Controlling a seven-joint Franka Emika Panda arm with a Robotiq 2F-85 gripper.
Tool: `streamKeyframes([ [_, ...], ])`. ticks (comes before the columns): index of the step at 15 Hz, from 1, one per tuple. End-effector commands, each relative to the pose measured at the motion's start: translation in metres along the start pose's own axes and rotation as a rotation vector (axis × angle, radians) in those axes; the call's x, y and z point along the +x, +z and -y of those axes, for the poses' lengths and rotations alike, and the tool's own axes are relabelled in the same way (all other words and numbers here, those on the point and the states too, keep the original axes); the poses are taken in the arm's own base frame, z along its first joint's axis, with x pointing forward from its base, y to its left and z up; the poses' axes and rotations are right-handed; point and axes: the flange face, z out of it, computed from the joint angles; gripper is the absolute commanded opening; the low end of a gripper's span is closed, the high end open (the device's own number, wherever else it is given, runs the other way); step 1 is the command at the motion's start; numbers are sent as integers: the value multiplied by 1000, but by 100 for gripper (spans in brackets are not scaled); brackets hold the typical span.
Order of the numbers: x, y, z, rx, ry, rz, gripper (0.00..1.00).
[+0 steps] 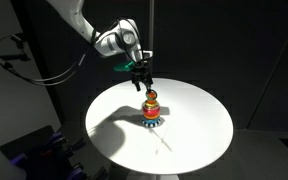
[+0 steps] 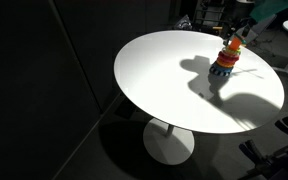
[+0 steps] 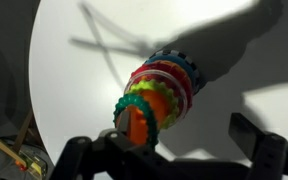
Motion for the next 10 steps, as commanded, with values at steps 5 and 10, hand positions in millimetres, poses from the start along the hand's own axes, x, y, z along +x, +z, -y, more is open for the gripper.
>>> streamKeyframes([
  [5, 15, 0, 1, -1, 14, -13, 100],
  [10, 22, 0, 7, -2, 8, -19, 100],
])
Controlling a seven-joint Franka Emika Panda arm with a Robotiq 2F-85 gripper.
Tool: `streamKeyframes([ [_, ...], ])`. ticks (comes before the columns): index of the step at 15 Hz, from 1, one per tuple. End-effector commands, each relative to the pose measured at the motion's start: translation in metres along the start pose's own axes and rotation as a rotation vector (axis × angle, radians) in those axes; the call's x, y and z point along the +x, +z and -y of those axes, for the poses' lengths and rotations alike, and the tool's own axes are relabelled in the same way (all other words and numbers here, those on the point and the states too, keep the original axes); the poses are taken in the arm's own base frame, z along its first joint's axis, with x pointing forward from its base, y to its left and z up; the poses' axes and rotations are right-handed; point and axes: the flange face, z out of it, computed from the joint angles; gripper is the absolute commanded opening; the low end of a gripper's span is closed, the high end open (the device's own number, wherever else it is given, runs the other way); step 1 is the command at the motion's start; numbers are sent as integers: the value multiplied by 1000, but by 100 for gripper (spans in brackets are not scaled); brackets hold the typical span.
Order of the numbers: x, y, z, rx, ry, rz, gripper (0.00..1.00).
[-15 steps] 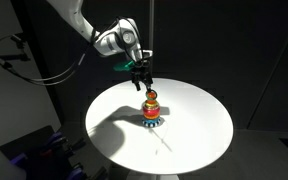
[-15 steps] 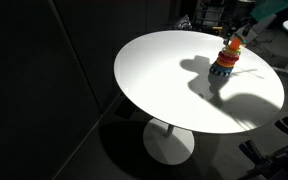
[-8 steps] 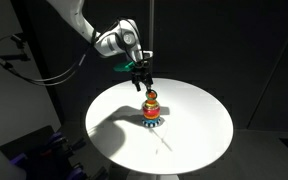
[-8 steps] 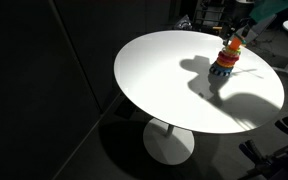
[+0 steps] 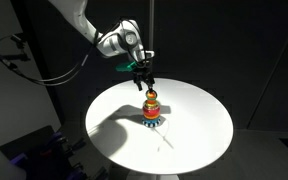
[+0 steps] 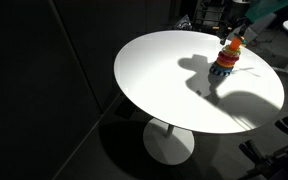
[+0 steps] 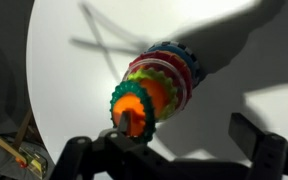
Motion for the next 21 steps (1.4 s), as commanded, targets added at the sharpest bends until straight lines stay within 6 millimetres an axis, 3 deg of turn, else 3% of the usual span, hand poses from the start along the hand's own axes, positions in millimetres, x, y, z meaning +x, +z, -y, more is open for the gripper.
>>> streamKeyframes([
  [1, 11, -2, 5, 1, 5, -9, 100],
  [21, 14, -10, 41, 45, -71, -11, 100],
])
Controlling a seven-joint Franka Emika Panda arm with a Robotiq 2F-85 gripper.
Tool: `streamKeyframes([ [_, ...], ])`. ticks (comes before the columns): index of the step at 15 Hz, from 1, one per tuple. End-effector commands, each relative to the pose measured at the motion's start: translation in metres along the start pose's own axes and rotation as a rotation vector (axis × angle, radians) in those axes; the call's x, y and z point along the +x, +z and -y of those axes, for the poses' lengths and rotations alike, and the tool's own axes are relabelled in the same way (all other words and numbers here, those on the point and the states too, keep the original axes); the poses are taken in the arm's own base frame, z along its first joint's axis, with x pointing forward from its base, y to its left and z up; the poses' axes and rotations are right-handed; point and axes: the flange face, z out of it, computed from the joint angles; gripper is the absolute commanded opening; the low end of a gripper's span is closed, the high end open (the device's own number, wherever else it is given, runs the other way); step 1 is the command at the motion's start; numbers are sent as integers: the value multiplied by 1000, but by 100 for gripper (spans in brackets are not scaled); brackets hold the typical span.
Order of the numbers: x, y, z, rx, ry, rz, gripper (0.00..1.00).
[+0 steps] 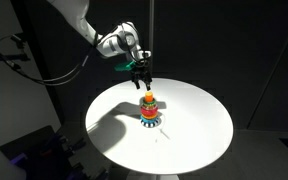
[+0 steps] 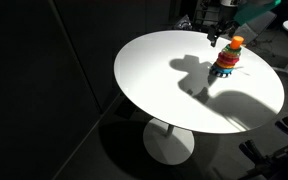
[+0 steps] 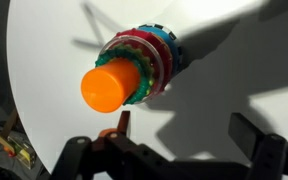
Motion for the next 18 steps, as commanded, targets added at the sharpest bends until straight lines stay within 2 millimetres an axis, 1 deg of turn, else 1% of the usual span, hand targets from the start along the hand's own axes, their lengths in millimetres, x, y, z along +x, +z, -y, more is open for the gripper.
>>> streamKeyframes([
  [1, 3, -10, 7, 64, -31, 17, 100],
  [6, -2, -24, 22, 240, -134, 84, 100],
  [10, -14, -42, 21, 283, -177, 190, 100],
  [14, -37, -73, 15, 273, -201, 300, 100],
  [18, -66, -116, 7, 243, -211, 370, 100],
])
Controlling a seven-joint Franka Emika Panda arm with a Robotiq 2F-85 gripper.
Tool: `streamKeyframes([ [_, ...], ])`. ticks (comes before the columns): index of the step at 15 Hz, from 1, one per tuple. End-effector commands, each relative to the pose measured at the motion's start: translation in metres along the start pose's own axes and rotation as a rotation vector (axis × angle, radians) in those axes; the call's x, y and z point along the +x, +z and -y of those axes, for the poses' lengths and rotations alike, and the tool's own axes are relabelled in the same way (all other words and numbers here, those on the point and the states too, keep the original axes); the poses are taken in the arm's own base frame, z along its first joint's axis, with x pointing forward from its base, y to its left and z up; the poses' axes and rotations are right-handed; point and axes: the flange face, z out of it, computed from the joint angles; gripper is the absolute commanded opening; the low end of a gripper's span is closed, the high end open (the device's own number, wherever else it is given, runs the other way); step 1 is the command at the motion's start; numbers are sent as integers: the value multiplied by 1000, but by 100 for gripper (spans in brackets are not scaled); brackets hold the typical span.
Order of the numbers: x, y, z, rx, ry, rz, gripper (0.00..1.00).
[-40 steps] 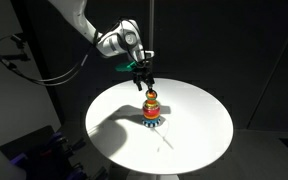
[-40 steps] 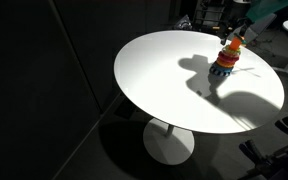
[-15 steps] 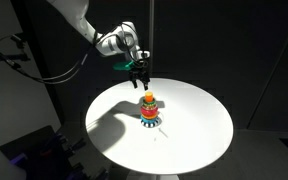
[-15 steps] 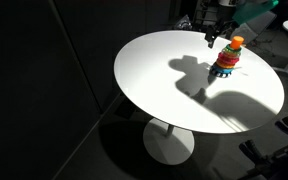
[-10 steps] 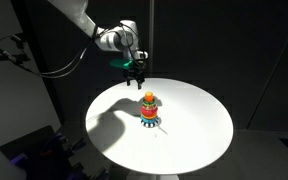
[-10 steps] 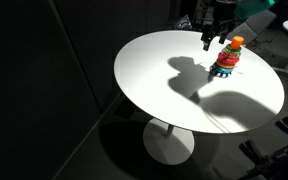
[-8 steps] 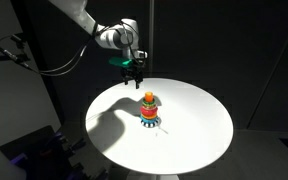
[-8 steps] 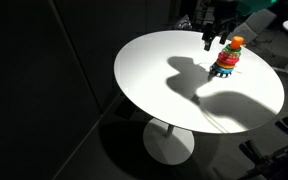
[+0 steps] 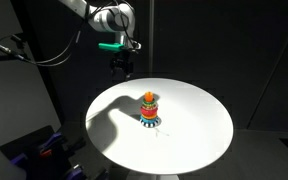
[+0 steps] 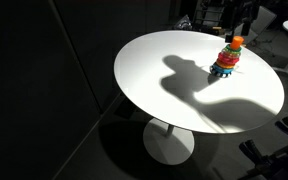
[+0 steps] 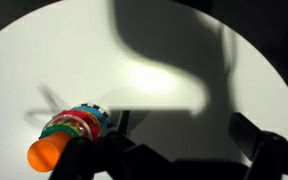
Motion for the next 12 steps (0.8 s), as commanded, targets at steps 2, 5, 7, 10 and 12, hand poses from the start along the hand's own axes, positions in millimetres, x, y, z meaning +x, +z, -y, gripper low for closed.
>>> streamKeyframes([
  [2, -53, -40, 7, -14, -3, 34, 100],
  [5, -86, -61, 12, -33, 3, 16, 100],
  [7, -104, -71, 14, -47, 9, -9, 100],
  [10, -130, -83, 18, -71, 28, -62, 100],
  [12, -146, -90, 20, -87, 45, -103, 100],
])
